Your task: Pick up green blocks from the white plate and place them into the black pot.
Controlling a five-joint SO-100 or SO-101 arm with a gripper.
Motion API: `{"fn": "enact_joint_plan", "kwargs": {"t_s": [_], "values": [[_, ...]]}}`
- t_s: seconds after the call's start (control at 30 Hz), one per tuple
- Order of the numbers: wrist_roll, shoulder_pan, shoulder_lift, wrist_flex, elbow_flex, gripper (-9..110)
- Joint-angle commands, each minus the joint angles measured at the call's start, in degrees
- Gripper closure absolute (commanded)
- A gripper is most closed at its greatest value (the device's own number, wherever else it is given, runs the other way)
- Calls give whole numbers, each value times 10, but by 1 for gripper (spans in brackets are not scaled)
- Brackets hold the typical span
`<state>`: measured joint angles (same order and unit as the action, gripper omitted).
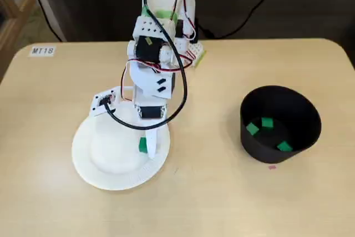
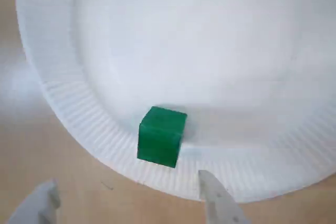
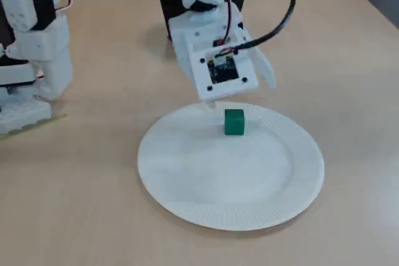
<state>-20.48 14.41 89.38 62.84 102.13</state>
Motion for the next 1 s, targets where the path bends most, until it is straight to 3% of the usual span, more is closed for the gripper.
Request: {"fn": "enact_joint_plan", "kwargs": {"t_s": [0.0,0.57,0.7,0.83,0.97], "values": [[-2,2,-25,25,-63,65],[0,32,-141,41,-142,75],[2,37,-159,39,-156,83],[14,41,-184,22,-171,104],[-4,41,-187,17,-183,104]]}}
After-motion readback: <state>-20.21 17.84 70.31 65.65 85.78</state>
